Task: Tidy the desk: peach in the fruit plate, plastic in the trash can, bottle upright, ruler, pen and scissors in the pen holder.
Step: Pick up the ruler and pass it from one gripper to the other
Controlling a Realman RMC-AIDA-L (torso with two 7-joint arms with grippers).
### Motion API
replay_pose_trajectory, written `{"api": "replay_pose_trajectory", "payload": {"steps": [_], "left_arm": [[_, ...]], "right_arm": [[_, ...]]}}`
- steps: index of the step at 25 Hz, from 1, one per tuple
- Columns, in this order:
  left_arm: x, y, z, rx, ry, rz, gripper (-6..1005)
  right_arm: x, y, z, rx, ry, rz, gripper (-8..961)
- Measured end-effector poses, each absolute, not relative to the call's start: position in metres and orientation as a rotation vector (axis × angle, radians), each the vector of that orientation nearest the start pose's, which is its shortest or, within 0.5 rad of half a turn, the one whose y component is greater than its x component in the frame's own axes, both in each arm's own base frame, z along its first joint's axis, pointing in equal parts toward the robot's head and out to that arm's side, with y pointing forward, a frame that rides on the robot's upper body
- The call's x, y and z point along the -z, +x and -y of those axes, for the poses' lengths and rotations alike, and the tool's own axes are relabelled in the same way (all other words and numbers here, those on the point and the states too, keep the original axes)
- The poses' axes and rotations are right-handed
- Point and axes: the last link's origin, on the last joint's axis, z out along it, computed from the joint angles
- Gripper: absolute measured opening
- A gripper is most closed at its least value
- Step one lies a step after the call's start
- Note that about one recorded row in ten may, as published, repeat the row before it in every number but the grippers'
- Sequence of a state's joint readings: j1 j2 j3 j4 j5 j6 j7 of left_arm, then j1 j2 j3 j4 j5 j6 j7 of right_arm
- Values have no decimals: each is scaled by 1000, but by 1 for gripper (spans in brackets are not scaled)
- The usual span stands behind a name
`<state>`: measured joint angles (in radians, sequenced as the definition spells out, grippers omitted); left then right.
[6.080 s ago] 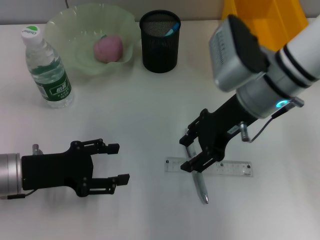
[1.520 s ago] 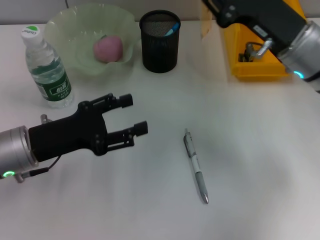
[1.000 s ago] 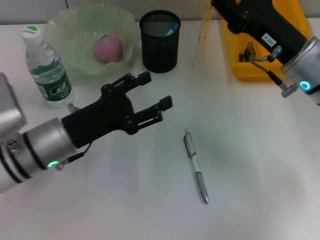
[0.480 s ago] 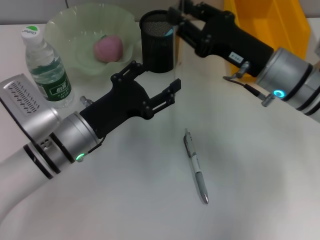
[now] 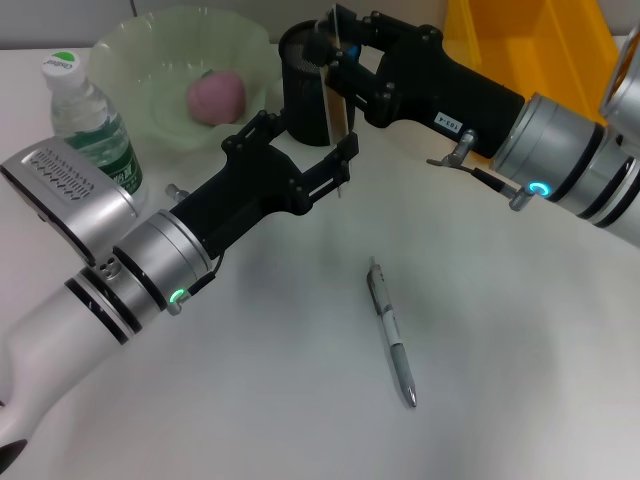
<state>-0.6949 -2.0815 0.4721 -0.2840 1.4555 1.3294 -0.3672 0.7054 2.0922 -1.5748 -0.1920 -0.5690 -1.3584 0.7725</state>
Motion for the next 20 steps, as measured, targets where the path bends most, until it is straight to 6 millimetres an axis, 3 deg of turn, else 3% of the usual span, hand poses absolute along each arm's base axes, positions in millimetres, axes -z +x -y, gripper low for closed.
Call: {"api": "replay_pose_trajectory", "payload": {"steps": [8, 20], "left_arm": [[101, -226, -320, 1018, -2201, 519, 799], [105, -223, -323, 1008, -2194, 546, 572]], "right_arm": [[61, 173, -362, -1243, -2363, -313, 390], [61, 174, -363, -1234, -2351, -293, 391]]}}
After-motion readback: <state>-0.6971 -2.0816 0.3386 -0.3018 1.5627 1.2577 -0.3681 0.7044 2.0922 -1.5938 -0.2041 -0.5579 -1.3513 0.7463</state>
